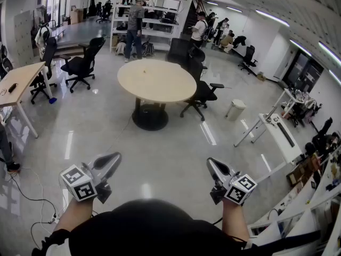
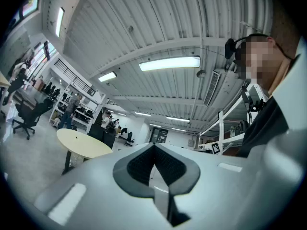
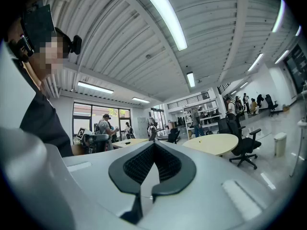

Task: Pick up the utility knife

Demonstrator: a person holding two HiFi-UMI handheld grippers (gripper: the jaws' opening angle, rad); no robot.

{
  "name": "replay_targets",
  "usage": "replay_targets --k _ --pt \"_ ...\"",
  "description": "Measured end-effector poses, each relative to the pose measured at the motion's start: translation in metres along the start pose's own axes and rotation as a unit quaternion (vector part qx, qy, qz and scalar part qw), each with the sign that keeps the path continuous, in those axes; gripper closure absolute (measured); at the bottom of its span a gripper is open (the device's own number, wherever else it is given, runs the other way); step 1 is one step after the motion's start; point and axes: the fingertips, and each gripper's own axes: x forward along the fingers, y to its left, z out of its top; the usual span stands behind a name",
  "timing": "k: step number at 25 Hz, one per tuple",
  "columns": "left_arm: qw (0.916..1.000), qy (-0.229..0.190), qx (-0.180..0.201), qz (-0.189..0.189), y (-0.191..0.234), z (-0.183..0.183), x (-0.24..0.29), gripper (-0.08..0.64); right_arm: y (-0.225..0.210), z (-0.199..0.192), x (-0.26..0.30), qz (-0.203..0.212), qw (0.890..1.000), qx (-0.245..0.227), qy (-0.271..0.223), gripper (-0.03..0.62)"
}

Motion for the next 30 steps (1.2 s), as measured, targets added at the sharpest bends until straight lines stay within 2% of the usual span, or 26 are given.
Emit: replay_targets --k 13,30 --pt "1.0 0.002 -0.004 0.0 0.017 0.009 -0.005 0.561 0.004 0.005 0.023 0.002 1.0 -0.007 0.002 0.578" --pt "0.9997 -0.005 -0.017 0.014 0.076 0.026 -0.051 0.561 0.033 0.005 0.095 0.01 1.0 -0.023 0.006 0.578"
